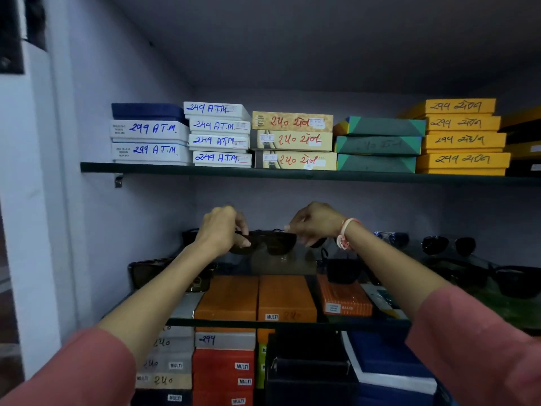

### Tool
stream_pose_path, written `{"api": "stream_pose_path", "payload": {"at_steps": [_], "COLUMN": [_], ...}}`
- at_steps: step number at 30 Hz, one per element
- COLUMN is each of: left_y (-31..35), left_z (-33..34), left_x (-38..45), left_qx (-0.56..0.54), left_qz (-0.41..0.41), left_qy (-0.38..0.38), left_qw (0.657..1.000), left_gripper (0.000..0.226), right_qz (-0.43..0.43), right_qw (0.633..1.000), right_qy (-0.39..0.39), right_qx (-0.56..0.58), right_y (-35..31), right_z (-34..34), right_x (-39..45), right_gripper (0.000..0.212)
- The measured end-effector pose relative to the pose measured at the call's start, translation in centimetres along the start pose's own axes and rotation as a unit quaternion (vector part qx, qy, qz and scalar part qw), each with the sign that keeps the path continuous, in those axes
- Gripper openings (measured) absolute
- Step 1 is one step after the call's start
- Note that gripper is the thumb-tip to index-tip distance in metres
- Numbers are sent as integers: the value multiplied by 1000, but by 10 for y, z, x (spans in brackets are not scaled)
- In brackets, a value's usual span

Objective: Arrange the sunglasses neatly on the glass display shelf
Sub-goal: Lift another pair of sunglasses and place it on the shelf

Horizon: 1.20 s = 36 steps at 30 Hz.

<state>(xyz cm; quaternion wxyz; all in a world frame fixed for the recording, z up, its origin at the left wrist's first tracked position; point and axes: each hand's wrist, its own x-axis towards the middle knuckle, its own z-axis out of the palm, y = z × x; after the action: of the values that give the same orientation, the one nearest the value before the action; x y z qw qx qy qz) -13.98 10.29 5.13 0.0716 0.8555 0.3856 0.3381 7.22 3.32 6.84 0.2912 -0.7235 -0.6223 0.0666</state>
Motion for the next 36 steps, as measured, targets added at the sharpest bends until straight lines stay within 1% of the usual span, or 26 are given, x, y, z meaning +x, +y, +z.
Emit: {"api": "stream_pose_path", "payload": {"at_steps": [2, 4, 6, 8, 10, 11, 13, 14, 15, 18, 19, 22, 24, 26, 28, 29, 31, 33, 36], "left_y": [0, 3, 5, 7, 8, 8, 11, 13, 14, 19, 21, 28, 31, 33, 31, 29, 24, 20, 18], "left_z": [-1, -2, -2, -1, 0, 0, 0, 0, 0, 0, 0, 3, 5, 5, 4, 4, 4, 7, 11], "left_x": [-1, -4, -6, -8, -10, -10, -11, -11, -10, -6, -6, -8, -8, -7, -7, -7, -6, -6, -8], "left_qx": [-27, -41, -39, -26, -21, -33, -76, -95, -101, -96, -96, -78, -50, -17, 0, 2, -6, -7, 14], "left_qz": [12, 23, 34, 42, 38, 31, 12, 1, -9, -27, -35, -54, -60, -62, -77, -90, -116, -135, -152], "left_qy": [9, 14, 20, 13, -3, -10, -12, 0, 18, 77, 82, 55, 47, 62, 76, 70, 44, 17, -25], "left_qw": [1000, 999, 998, 999, 999, 999, 997, 995, 995, 992, 991, 994, 996, 996, 994, 993, 992, 991, 988], "left_gripper": [19, 17, 15, 13, 16, 21, 41, 48, 47, 24, 22, 28, 28, 27, 22, 19, 17, 19, 19], "right_qz": [18, 29, 31, 27, 13, 4, -12, -17, -17, 1, 14, 51, 68, 93, 126, 139, 152, 158, 168], "right_qw": [1000, 999, 999, 999, 999, 996, 989, 984, 978, 957, 951, 942, 938, 938, 947, 953, 962, 967, 973], "right_qy": [13, 1, -13, 1, 50, 79, 131, 155, 182, 273, 294, 325, 336, 330, 290, 264, 217, 183, 113], "right_qx": [5, 23, 40, 27, -13, -33, -64, -82, -97, -102, -90, -59, -54, -53, -57, -58, -61, -75, -109], "right_y": [-1, -3, -4, -8, -14, -17, -21, -22, -23, -21, -20, -19, -19, -17, -14, -13, -13, -14, -17], "right_z": [-1, -3, -4, -5, -8, -10, -13, -13, -12, -7, -6, -4, -2, -2, -3, -3, -2, 0, 8], "right_x": [-5, -12, -17, -23, -26, -28, -32, -33, -34, -35, -35, -39, -42, -44, -43, -43, -43, -44, -47], "right_gripper": [40, 39, 37, 33, 28, 25, 22, 21, 21, 23, 24, 24, 26, 27, 24, 26, 29, 24, 30]}}
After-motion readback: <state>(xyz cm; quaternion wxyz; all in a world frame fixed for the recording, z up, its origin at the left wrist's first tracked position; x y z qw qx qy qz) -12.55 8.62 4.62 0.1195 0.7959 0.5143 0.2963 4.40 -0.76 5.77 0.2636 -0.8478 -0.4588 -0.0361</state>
